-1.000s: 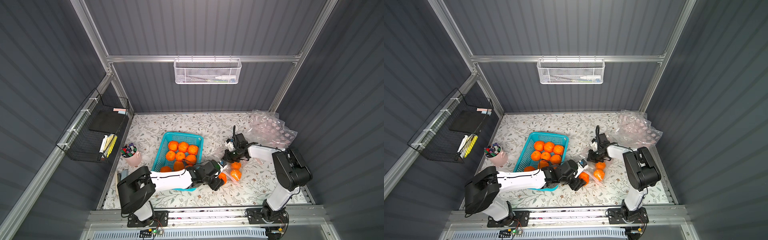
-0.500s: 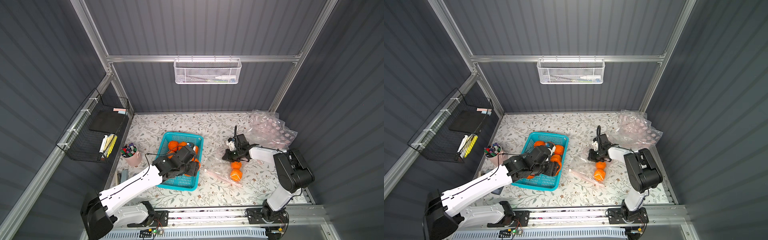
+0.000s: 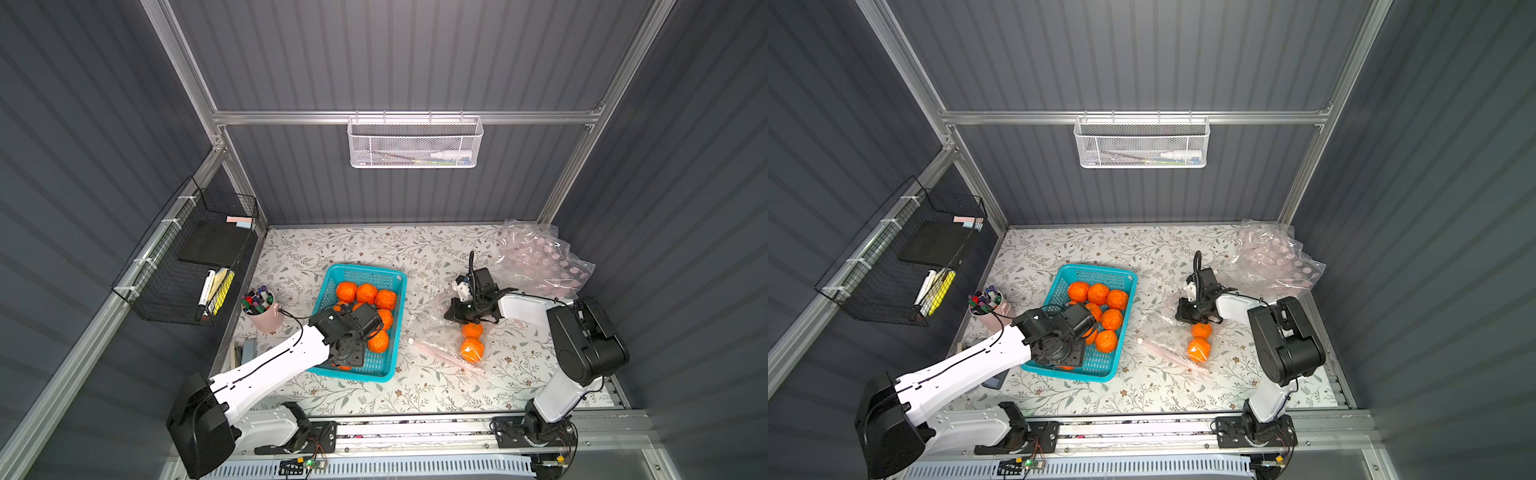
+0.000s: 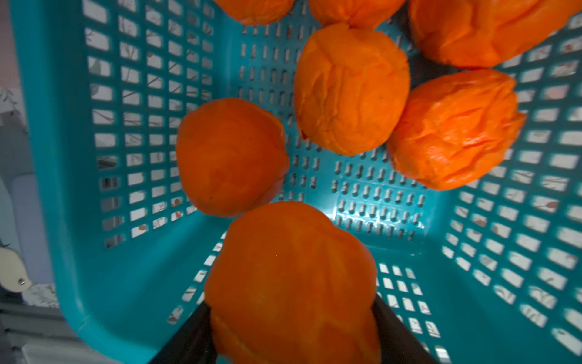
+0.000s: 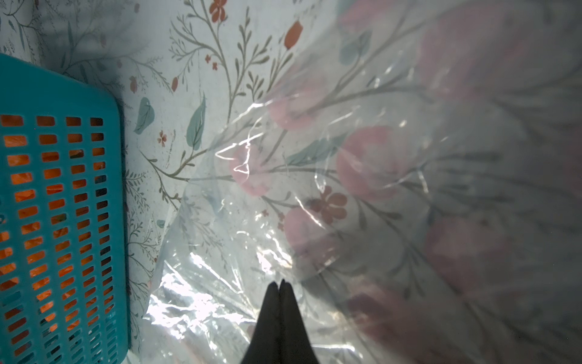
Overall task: Open the zip-top bag and take out the orange
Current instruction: Place the orange in the basket.
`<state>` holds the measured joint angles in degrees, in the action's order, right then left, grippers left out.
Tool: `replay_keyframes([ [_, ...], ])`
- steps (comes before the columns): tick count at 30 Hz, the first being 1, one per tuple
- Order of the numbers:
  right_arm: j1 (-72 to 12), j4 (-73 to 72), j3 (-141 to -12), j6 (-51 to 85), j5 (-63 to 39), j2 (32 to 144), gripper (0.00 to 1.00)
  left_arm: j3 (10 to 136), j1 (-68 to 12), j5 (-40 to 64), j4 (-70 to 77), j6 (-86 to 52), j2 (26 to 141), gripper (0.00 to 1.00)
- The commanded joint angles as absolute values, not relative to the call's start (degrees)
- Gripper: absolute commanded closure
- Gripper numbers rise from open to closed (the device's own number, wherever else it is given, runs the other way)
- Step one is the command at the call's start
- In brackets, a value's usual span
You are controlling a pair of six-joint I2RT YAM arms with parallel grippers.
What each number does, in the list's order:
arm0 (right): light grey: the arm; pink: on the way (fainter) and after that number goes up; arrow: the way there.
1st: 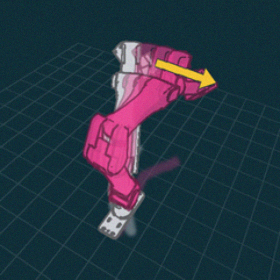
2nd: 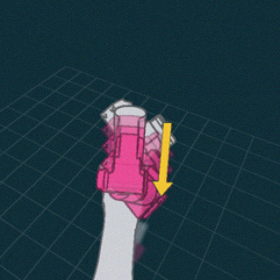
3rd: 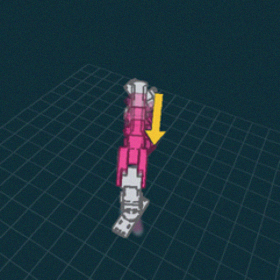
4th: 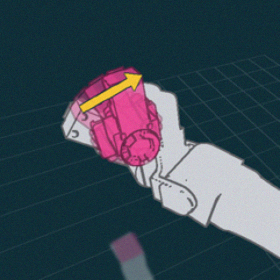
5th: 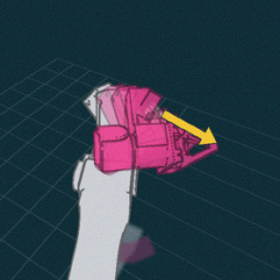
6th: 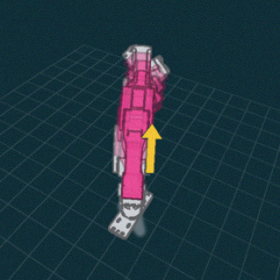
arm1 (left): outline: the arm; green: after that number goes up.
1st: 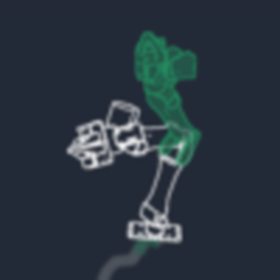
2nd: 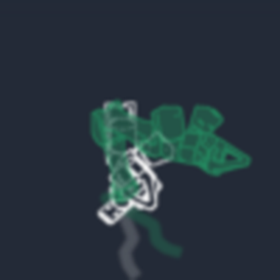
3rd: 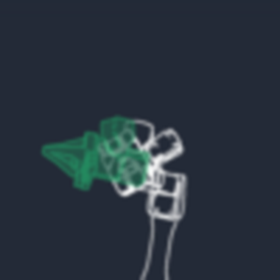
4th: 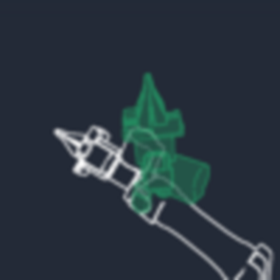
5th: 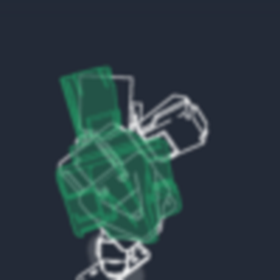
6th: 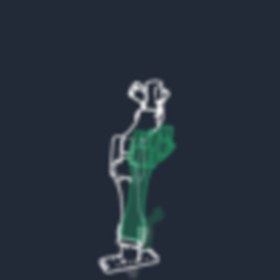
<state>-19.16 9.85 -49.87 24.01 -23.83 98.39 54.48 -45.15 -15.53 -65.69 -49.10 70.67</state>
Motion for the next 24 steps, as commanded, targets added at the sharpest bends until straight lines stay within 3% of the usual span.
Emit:
replay_keyframes([
  [1,-19.1,9.4,-49.0,24.3,-24.6,98.7,0.97,55.0,-44.9,-18.6,-72.6,-53.2,71.6,0.33],
  [10,-19.2,9.4,-49.1,24.4,-25.1,99.3,0.96,51.7,-39.6,-23.9,-66.7,-49.6,76.1,0.31],
  [24,-19.2,9.0,-48.9,24.7,-26.2,99.9,0.96,51.6,-31.0,-22.7,-50.7,-39.8,82.8,0.28],
])
